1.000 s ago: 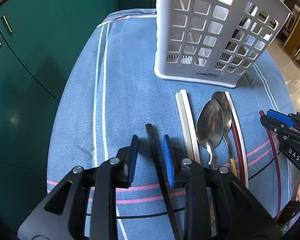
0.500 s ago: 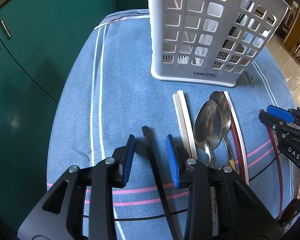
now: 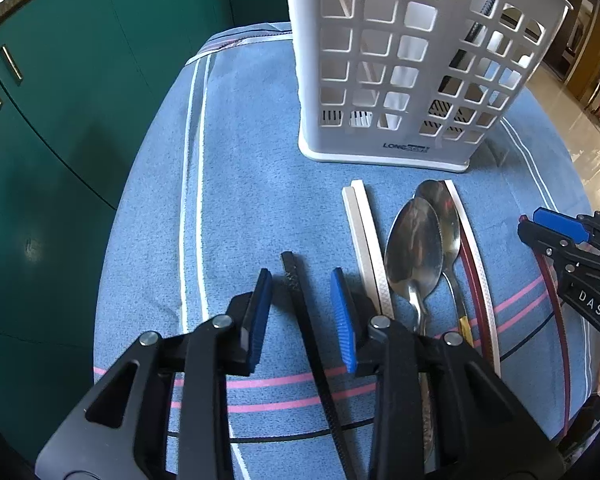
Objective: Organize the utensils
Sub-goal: 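Grasp another black chopstick with the left tool while the right tool grasps a dark red chopstick, then carry both chopsticks over the white basket and open both tools to drop them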
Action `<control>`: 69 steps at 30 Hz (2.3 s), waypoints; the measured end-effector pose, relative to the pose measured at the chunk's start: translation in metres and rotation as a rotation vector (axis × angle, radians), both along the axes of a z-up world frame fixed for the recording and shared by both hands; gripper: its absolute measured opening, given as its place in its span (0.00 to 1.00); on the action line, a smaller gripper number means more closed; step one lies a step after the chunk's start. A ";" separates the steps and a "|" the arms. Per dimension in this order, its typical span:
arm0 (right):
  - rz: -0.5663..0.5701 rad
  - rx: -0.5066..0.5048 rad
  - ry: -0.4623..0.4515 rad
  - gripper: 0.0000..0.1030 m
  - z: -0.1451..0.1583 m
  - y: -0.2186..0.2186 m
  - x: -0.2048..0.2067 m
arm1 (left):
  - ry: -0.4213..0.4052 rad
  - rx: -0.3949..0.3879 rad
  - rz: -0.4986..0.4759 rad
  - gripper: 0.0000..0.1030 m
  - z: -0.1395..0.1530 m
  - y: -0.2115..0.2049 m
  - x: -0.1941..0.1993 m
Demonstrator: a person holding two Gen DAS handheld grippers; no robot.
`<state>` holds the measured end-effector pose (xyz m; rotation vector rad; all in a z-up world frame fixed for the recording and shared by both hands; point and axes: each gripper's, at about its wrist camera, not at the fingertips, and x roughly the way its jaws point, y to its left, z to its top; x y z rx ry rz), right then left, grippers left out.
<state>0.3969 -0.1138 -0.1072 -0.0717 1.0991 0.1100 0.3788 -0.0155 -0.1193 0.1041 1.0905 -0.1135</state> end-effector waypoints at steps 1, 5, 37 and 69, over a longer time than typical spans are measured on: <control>0.001 0.000 -0.001 0.27 0.000 0.000 -0.001 | 0.000 -0.003 -0.002 0.26 0.000 -0.001 -0.001; 0.020 0.019 -0.010 0.16 0.001 0.002 -0.004 | -0.005 -0.010 -0.006 0.19 0.001 -0.004 -0.004; 0.068 0.181 -0.588 0.07 0.239 -0.011 -0.089 | -0.538 -0.333 0.100 0.06 0.233 0.048 -0.066; 0.029 0.223 -0.911 0.06 0.293 0.027 -0.023 | -0.776 -0.666 0.472 0.06 0.252 0.104 -0.017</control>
